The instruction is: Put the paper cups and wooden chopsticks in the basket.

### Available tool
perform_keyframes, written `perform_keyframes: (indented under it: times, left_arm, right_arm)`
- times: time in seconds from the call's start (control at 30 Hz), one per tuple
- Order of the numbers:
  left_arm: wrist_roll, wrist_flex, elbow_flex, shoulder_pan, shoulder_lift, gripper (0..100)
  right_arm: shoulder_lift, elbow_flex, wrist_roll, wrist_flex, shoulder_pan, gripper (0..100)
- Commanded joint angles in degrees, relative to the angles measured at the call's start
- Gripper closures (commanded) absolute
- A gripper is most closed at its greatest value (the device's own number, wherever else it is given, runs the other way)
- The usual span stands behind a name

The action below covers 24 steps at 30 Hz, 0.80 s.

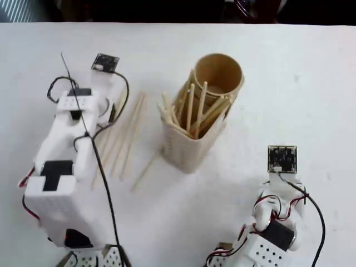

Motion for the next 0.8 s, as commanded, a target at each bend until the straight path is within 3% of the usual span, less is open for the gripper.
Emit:
perform_keyframes:
  times: [0.0, 0.57, 0.77]
  left_arm:
    - [1.0, 1.1, -4.6, -0.6, 1.8, 88]
    - [2.5, 2.4, -3.5, -1.5, -1.6, 88]
    - [2.5, -4.1, 7.0, -0.2, -10.3, 88]
  right_arm:
    - [-0.5, 0.5, 0.3, -1.0, 0.7, 88.5]
    - [-0.5, 0.5, 0.3, -1.0, 0.6, 88.5]
    - [-0.5, 0.5, 0.3, -1.0, 0.6, 88.5]
